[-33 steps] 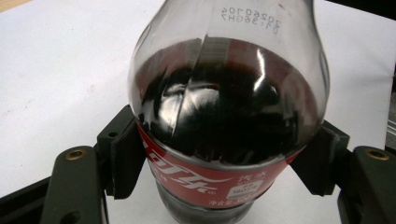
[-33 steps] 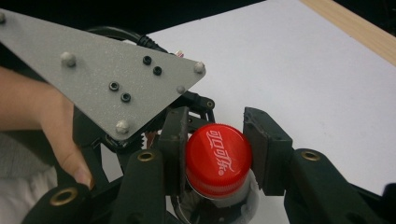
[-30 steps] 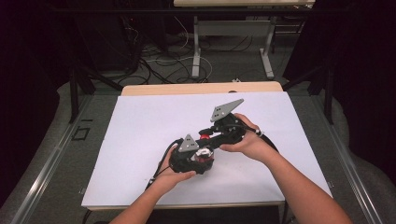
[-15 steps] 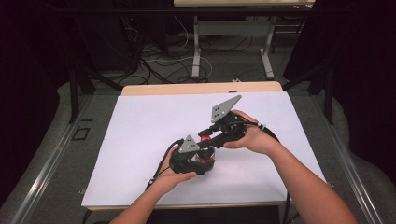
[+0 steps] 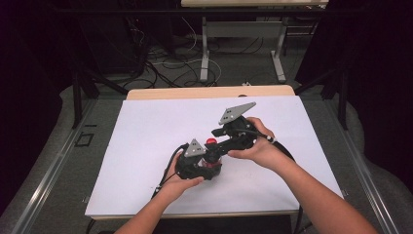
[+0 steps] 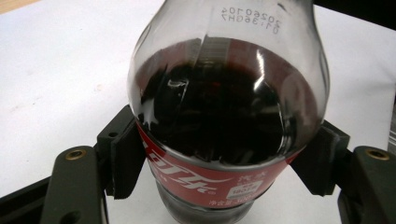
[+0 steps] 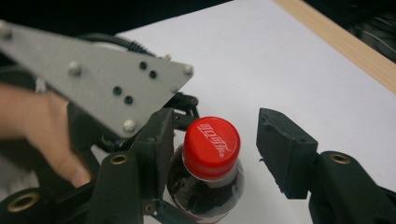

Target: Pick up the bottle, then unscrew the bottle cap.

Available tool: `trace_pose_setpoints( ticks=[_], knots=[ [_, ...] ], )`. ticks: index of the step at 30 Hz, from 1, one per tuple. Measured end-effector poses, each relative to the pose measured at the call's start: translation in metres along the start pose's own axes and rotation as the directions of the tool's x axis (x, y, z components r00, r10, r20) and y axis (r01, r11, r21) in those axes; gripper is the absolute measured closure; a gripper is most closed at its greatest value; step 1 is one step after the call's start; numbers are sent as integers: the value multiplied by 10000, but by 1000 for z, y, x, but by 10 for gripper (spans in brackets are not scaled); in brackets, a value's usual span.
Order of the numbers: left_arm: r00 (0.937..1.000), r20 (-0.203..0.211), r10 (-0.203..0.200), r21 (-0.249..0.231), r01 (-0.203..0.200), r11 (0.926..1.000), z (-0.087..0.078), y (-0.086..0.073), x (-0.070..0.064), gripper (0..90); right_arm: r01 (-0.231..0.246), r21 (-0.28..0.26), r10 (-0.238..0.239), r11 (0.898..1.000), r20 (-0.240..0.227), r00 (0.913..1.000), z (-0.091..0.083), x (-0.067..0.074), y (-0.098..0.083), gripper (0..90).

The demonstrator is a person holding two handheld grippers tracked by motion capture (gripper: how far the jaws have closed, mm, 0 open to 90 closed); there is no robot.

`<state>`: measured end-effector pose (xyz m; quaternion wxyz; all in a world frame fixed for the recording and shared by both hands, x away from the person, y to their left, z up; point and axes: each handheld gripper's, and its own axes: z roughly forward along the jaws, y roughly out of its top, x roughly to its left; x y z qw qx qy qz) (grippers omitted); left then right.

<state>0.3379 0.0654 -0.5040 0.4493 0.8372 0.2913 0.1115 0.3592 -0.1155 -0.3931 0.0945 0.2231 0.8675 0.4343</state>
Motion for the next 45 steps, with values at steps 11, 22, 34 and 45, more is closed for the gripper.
trace_pose_setpoints(
  ticks=[11,22,34,45],
  knots=[
    [9997,-239,-15,-104,12,9999,1,1,-2,291,-1118,-395,1155,9929,1102,9872,7,15,-1,534],
    [10000,45,2,-1,-2,10000,-2,0,-2,292,-99,-45,100,9999,274,9996,13,10,-5,611],
    [9998,216,-16,-37,16,10000,-4,3,-5,291,1122,-505,-1179,9924,-1287,9847,7,-9,-5,534],
    [9998,-86,-158,-58,157,9999,-5,2,-2,292,-740,-1035,876,9919,1333,9872,13,23,-12,562]
  ],
)
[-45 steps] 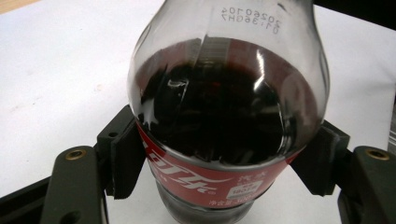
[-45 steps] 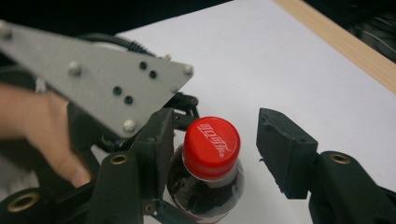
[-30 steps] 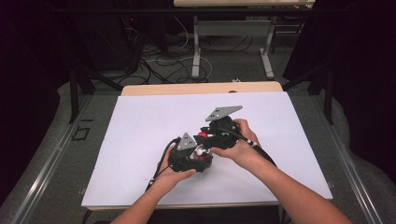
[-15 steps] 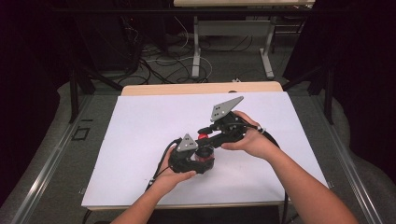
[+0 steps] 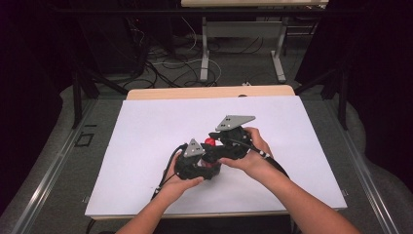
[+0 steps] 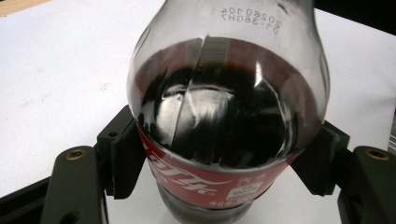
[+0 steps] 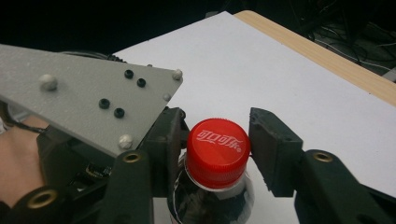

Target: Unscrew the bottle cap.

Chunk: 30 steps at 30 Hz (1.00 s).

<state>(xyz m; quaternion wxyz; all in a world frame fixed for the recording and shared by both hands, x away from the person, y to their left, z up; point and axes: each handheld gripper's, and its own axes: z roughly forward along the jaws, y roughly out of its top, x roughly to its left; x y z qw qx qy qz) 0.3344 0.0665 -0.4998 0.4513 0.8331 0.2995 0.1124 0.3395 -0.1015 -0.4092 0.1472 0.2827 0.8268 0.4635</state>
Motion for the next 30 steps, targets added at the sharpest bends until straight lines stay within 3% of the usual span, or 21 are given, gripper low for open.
trace_pose_setpoints(
  ticks=[1,6,8,9,11,14,16,18,20,21,22,23,24,25,26,30],
  knots=[
    [10000,0,0,0,0,10000,0,0,0,292,-71,23,71,10000,35,10000,0,0,0,602],
    [10000,36,5,47,-5,10000,-1,-1,1,292,-15,-124,10,9999,-466,9989,1,-7,-1,609],
    [9999,-6,108,-16,-108,9999,0,-1,1,292,638,-54,-640,9979,-1186,9909,1,-14,0,611],
    [9999,-6,108,-16,-108,9999,0,-1,1,292,638,-54,-640,9979,-1186,9909,1,-14,0,611],
    [9998,35,193,-26,-193,9998,0,-1,0,292,1176,1,-1155,9931,-1845,9760,2,-20,1,612],
    [9992,211,325,-33,-324,9995,0,-1,-1,292,1920,61,-1809,9814,-3065,9345,3,-34,4,612],
    [9994,273,190,25,-190,9998,0,-1,-3,292,2064,-45,-1955,9785,-3404,9197,3,-39,4,609],
    [9997,204,104,24,-104,9999,-1,-1,-3,292,2151,-7,-2021,9766,-3447,9167,2,-40,5,606],
    [9998,111,192,-144,-191,9997,-1,0,-1,292,1819,-125,-1770,9832,-3055,9356,0,-37,4,529],
    [9998,128,147,-92,-145,9999,-2,0,-1,292,1568,-167,-1559,9875,-2554,9542,-3,-31,4,516],
    [9999,73,149,-119,-148,9998,-2,1,0,292,1337,-249,-1359,9907,-2221,9655,-4,-28,3,496],
    [9998,164,134,33,-135,9999,-4,1,1,292,1337,-249,-1359,9907,-2221,9655,-4,-28,3,496],
    [9999,127,65,-6,-65,10000,-4,1,1,292,962,-280,-998,9950,-1979,9751,-5,-24,2,482],
    [10000,26,47,-35,-47,10000,-4,1,1,292,674,-257,-703,9974,-1380,9879,-7,-18,1,497],
    [10000,64,73,80,-74,9999,-5,1,1,292,699,-232,-721,9973,-1102,9913,-7,-14,0,512],
    [9999,-25,-154,-75,154,9999,-3,0,1,292,583,-280,-603,9979,-763,9953,-6,-7,-2,541]
  ],
)
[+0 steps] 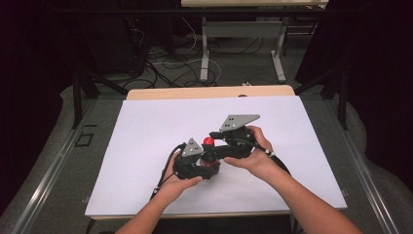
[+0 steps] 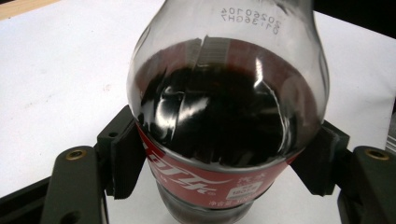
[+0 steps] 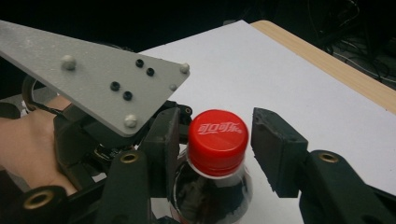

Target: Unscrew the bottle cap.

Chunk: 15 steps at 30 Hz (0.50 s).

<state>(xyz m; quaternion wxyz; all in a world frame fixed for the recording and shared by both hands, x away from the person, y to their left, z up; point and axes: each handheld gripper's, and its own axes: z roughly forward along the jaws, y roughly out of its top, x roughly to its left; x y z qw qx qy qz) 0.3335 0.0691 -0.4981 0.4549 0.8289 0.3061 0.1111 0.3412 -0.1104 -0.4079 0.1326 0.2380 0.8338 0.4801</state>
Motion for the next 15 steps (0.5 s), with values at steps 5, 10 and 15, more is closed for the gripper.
trace_pose_setpoints(
  ticks=[5,10,15],
  knots=[
    [9997,9,228,88,-228,9997,0,1,0,293,317,-197,-313,9993,196,9993,4,4,-1,573],
    [9996,-17,297,144,-296,9995,1,1,-3,293,299,39,-299,9995,150,9994,8,3,0,582],
    [9996,-27,278,-16,-278,9996,1,1,-4,293,430,49,-430,9991,-143,9990,10,0,1,586]
  ],
)
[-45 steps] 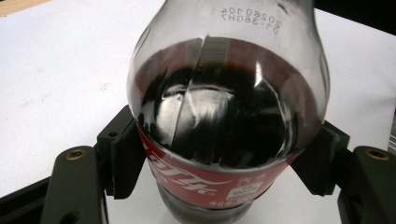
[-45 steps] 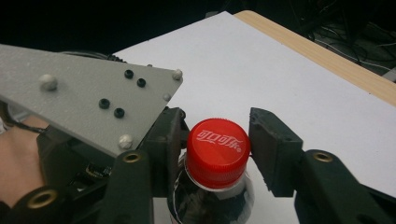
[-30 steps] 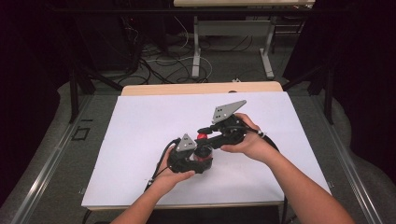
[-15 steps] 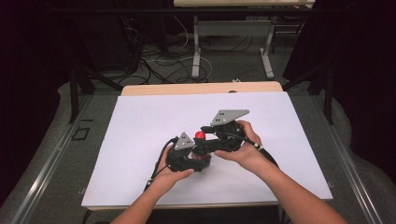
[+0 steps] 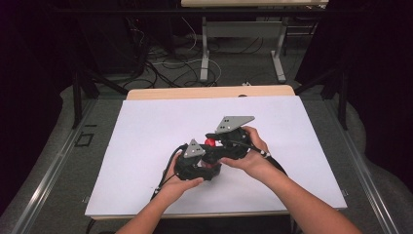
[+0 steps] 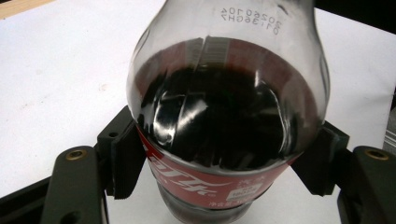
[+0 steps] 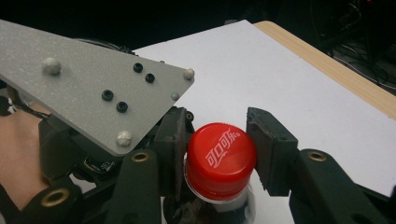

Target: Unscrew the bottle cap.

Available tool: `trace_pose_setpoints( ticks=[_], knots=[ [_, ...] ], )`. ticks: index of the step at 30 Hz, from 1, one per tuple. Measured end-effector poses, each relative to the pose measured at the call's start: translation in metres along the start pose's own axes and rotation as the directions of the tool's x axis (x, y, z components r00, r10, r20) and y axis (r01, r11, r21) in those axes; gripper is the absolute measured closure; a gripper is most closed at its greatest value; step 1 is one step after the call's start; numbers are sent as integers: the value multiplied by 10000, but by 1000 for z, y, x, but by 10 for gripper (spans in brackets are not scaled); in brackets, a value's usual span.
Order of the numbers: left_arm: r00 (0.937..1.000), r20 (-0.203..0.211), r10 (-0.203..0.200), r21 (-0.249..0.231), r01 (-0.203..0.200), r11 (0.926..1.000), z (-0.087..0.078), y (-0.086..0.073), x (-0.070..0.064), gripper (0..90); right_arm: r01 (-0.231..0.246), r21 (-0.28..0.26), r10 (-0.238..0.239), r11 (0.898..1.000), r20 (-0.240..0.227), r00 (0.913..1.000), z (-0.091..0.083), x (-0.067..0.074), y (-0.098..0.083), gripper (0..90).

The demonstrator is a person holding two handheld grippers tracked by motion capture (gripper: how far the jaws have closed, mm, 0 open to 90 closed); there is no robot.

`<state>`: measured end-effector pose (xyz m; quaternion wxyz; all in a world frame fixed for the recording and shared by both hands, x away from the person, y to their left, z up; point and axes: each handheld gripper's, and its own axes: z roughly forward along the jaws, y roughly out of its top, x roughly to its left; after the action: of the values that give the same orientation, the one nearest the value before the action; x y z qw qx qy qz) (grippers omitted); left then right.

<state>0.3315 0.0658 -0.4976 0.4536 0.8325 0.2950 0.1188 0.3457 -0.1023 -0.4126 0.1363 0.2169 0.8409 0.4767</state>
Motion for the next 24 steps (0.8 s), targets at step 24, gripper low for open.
trace_pose_setpoints(
  ticks=[24],
  knots=[
    [9998,183,116,-469,-108,9988,-2,-3,1,295,637,225,-592,9977,-1639,9847,-4,-27,4,605]
  ],
)
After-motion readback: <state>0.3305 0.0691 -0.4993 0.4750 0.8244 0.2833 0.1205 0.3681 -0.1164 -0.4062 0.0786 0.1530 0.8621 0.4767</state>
